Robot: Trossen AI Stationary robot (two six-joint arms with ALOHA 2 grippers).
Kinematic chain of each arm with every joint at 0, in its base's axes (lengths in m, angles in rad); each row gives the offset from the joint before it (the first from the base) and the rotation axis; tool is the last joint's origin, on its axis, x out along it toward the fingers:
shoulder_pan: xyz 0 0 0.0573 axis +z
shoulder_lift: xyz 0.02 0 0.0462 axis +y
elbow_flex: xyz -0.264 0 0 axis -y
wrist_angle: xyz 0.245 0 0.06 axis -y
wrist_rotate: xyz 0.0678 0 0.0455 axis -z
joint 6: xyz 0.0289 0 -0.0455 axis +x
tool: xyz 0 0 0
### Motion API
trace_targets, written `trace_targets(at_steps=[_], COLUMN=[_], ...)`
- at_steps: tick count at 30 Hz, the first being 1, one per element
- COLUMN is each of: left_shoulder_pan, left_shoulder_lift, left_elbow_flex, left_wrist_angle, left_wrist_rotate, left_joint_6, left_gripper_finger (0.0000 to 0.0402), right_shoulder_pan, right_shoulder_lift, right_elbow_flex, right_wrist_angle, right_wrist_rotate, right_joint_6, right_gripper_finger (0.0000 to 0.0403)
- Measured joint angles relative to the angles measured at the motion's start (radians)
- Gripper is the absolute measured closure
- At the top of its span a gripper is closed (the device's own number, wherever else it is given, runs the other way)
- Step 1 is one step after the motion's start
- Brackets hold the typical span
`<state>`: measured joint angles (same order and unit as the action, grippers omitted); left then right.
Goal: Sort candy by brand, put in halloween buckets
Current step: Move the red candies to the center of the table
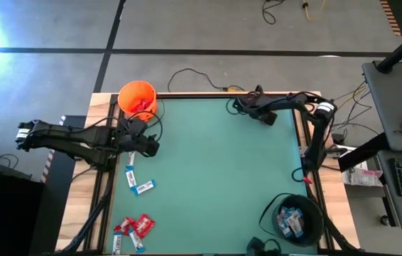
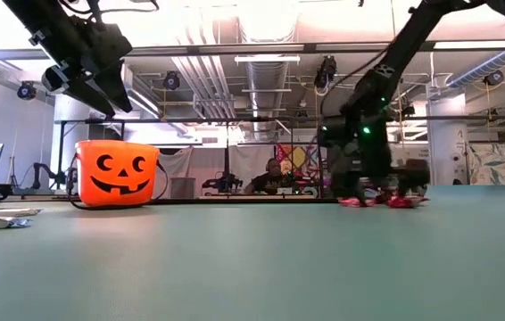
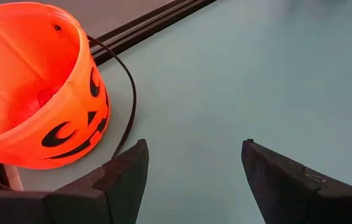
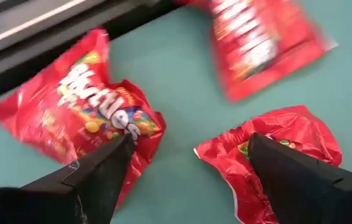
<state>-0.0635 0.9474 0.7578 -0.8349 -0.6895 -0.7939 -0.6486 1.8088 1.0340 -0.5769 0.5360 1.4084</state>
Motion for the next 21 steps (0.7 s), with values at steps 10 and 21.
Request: trace_targets(at_steps=[10,21], left_shoulder_pan=[0.000,0.000], left_shoulder_lift=[-0.005,-0.048], left_elbow_flex=[0.000,0.024], left_wrist_angle=[-0.001,-0.102], left_wrist_rotate=[0.000,0.001], left_joint_6=[0.039,0.022], left_gripper_finger=[0.0161,0.0161], right_shoulder_pan=[0.155,0.145], right_shoulder_lift=[0.002,0.000], right_elbow_flex=[0.079,0.054], right_wrist_angle=[0.087,-0.045], right_wrist_rotate=[-0.125,0.134], right_joint_6=[-0.111,0.437], right_gripper_finger=[0.0078,0.0107])
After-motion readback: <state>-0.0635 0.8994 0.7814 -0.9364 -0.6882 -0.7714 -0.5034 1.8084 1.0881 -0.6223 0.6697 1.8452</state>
